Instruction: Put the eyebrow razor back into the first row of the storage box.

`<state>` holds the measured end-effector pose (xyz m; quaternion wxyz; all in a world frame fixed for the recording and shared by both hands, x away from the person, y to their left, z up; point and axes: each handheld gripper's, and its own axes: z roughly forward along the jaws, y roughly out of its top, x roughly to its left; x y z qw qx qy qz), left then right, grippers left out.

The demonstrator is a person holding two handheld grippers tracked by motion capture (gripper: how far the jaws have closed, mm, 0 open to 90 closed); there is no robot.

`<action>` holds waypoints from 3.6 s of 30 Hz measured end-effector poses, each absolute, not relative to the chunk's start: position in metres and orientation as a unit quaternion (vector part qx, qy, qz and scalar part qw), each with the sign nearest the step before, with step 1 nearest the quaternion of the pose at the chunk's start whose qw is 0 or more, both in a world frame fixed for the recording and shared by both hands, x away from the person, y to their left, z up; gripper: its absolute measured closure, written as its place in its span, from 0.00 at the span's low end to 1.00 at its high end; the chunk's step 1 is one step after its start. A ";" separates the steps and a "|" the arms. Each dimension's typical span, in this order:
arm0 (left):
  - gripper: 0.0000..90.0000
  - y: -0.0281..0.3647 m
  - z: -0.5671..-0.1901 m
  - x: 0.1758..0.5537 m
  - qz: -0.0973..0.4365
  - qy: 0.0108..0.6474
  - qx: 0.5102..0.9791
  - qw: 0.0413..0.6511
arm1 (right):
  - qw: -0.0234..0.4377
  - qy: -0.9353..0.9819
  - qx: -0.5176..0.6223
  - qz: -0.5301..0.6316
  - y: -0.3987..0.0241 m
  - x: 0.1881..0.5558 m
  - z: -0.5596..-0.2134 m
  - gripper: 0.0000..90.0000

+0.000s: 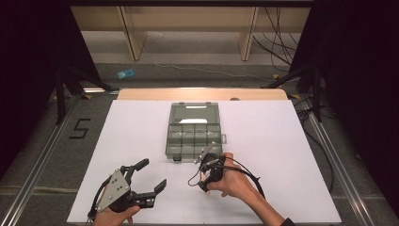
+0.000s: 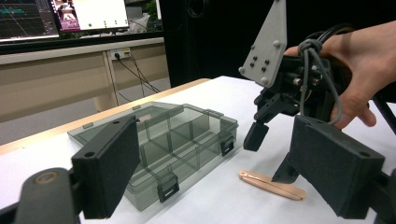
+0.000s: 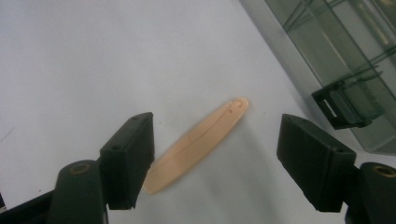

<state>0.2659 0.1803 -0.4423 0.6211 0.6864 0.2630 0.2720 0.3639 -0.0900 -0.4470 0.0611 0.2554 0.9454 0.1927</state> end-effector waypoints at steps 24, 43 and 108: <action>0.18 0.180 -0.442 0.266 0.270 0.263 0.685 0.623 | 0.037 0.953 0.256 0.155 -0.079 0.367 -0.458 0.40; 0.18 0.180 -0.442 0.266 0.270 0.263 0.686 0.623 | 0.035 0.960 0.244 0.130 -0.075 0.367 -0.461 0.54; 0.18 0.181 -0.442 0.266 0.270 0.264 0.685 0.623 | 0.083 0.960 0.159 0.214 -0.095 0.383 -0.405 0.82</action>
